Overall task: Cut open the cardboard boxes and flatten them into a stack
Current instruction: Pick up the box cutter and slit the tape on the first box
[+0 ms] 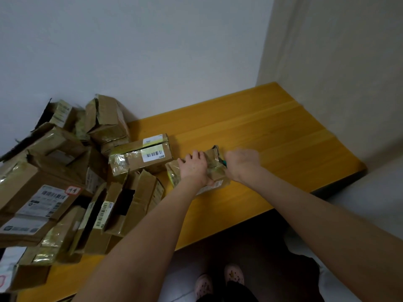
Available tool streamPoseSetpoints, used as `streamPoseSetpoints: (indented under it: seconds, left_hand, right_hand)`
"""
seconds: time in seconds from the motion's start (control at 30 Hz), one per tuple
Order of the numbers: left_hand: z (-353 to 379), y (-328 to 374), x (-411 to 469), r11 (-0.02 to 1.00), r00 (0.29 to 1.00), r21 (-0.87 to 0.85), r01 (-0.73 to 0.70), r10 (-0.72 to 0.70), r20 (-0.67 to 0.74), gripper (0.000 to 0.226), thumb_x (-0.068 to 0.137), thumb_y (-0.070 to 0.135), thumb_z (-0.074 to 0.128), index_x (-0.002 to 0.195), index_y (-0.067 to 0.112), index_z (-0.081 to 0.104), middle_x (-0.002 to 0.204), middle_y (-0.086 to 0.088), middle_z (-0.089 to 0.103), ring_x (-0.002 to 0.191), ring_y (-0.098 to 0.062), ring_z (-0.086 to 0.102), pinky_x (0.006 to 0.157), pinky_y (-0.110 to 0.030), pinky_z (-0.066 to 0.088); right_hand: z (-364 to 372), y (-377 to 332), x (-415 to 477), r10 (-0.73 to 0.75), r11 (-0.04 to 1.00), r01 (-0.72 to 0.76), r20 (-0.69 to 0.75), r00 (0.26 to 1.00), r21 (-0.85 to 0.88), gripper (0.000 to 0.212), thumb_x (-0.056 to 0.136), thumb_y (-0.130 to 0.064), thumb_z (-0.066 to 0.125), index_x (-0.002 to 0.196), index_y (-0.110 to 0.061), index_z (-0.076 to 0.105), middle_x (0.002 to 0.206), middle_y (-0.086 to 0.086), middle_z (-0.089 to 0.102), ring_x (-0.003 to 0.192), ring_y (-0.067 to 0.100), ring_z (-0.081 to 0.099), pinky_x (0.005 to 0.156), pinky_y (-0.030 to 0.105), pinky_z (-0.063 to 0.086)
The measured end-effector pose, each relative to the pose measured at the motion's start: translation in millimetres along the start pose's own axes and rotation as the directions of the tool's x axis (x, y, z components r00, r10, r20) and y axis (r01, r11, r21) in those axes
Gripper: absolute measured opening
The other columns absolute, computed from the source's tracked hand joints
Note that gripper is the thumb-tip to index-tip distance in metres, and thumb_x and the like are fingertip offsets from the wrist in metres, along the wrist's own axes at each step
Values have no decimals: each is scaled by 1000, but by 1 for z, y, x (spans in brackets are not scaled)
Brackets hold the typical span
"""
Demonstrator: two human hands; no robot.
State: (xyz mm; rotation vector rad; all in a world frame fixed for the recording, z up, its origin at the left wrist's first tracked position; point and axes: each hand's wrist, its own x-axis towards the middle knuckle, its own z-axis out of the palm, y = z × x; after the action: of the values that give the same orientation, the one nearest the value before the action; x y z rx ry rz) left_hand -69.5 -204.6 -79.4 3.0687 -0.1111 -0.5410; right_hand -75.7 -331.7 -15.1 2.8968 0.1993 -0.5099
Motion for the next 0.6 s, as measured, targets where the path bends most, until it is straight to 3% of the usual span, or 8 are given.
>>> streamPoseSetpoints:
  seconds: [0.2, 0.27, 0.33, 0.4, 0.47, 0.6]
  left_hand:
    - [-2, -4, 3, 1000, 1000, -12, 10, -10, 13, 102, 71, 50, 77, 147, 9, 23, 144, -11, 31, 134, -34, 32, 113, -56, 26]
    - [-4, -6, 4, 1000, 1000, -15, 9, -8, 25, 102, 72, 50, 77, 148, 10, 21, 146, -12, 30, 135, -35, 31, 113, -56, 25]
    - [-5, -6, 6, 1000, 999, 5, -15, 15, 44, 105, 71, 51, 77, 150, 11, 19, 147, -12, 28, 136, -35, 29, 113, -55, 26]
    - [-6, -5, 6, 995, 996, 52, -81, 78, 42, 108, 70, 54, 76, 150, 12, 17, 147, -11, 28, 136, -35, 29, 112, -55, 27]
    - [-5, -6, 6, 976, 982, 107, -187, 185, 25, 110, 70, 58, 74, 152, 16, 14, 147, -11, 27, 136, -34, 28, 112, -54, 25]
    - [-6, -22, 1, 924, 941, 181, -337, 330, 71, 114, 71, 58, 73, 154, 19, 5, 155, -8, 17, 142, -30, 21, 118, -49, 17]
  right_hand:
    - [-16, 10, -6, -25, 998, 20, 86, 996, 54, 27, 87, -46, 56, 73, -23, 50, 70, -4, 51, 58, 12, 46, 48, 22, 30]
    - [-22, 23, -4, -9, 991, -6, 107, 994, 137, 24, 82, -47, 58, 80, -23, 58, 75, -4, 57, 63, 13, 51, 51, 22, 36]
    - [-24, 40, 4, 61, 955, -65, 23, 998, 289, 27, 81, -47, 59, 88, -21, 63, 75, -3, 59, 64, 14, 55, 53, 23, 41]
    - [-20, 52, 15, 145, 847, -92, -62, 987, 523, 22, 84, -43, 58, 84, -21, 59, 70, -2, 56, 60, 16, 54, 53, 25, 42]
    - [-11, 51, 27, 165, 687, -75, -55, 985, 722, 21, 87, -35, 57, 78, -17, 57, 66, 2, 51, 60, 21, 52, 55, 29, 41]
    - [15, 35, 39, 176, 522, -105, 14, 984, 847, 26, 95, -27, 46, 74, -12, 49, 66, 4, 44, 61, 22, 43, 57, 32, 34]
